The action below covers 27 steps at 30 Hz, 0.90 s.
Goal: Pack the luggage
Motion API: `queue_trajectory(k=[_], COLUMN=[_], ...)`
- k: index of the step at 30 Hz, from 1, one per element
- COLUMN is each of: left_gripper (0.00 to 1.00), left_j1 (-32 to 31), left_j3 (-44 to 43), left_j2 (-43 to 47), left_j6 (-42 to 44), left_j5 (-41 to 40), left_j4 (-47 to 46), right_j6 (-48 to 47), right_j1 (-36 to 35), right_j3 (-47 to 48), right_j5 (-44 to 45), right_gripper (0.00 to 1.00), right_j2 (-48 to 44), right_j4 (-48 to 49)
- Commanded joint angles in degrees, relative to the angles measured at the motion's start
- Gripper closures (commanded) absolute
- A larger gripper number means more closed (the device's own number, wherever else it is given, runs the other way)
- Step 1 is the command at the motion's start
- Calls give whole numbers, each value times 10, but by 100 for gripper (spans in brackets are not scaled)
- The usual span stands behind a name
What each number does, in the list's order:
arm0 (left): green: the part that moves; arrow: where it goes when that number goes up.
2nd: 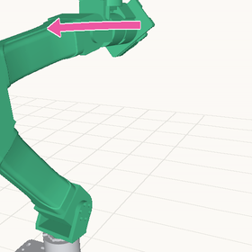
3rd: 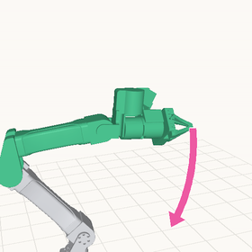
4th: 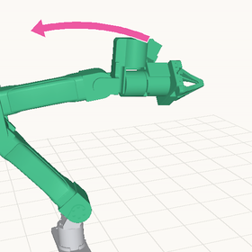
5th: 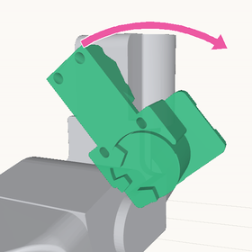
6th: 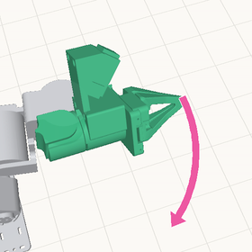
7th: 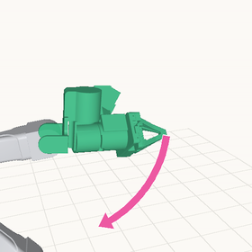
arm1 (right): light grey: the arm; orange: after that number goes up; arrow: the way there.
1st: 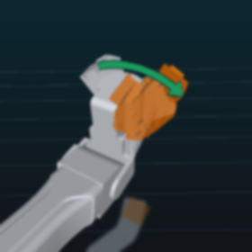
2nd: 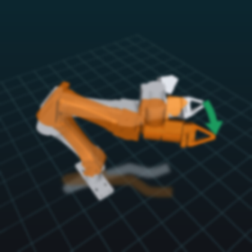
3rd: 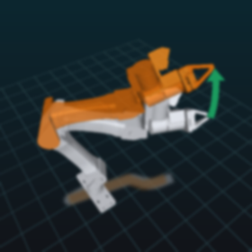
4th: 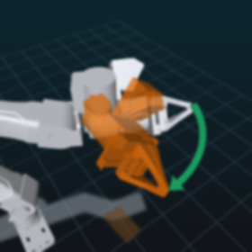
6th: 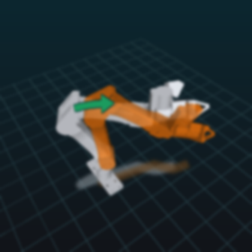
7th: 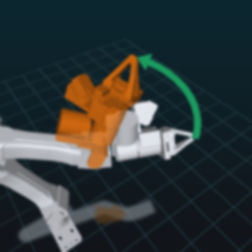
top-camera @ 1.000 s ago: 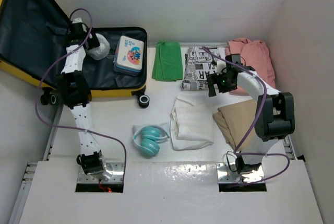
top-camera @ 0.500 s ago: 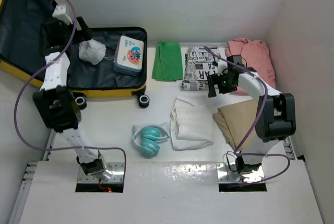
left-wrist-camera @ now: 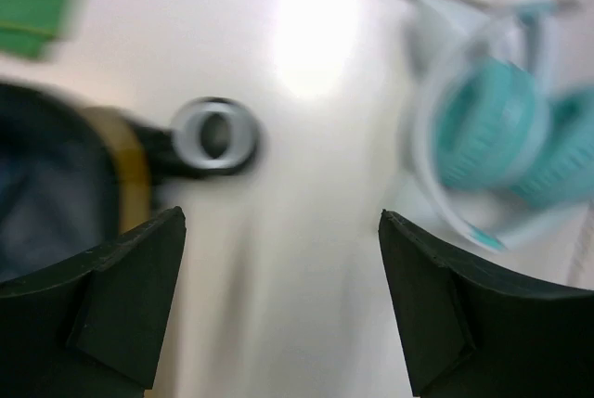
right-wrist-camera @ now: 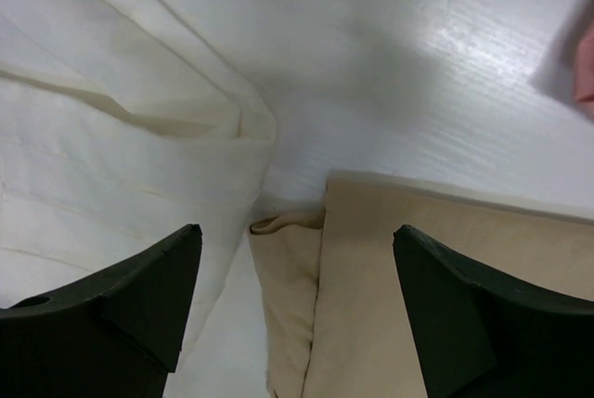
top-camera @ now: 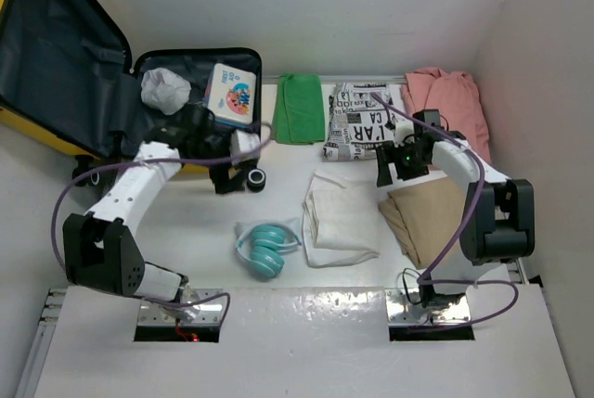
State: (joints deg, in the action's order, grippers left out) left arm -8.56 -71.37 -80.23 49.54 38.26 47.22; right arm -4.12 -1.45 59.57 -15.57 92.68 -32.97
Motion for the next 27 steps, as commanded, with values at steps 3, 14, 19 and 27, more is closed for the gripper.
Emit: queue_trajectory(k=[3, 14, 19, 27], left_gripper=[13, 24, 23, 14], left_j1=[-87, -120, -125, -145], left_j3=[93, 146, 151, 186], left_j2=[46, 17, 4, -12], left_j6=[179, 173, 132, 59], left_j5=[-26, -52, -35, -29], left_j4=[84, 99, 82, 13], right_j6=[-15, -24, -24, -27], right_j1=[4, 12, 14, 13], right_j3=[-23, -67, -88, -105], right_j5=[-15, -1, 4, 9], right_gripper=[17, 18, 18, 18], right_j2=[-44, -101, -123, -141], right_j4=[-12, -33, -38, -48])
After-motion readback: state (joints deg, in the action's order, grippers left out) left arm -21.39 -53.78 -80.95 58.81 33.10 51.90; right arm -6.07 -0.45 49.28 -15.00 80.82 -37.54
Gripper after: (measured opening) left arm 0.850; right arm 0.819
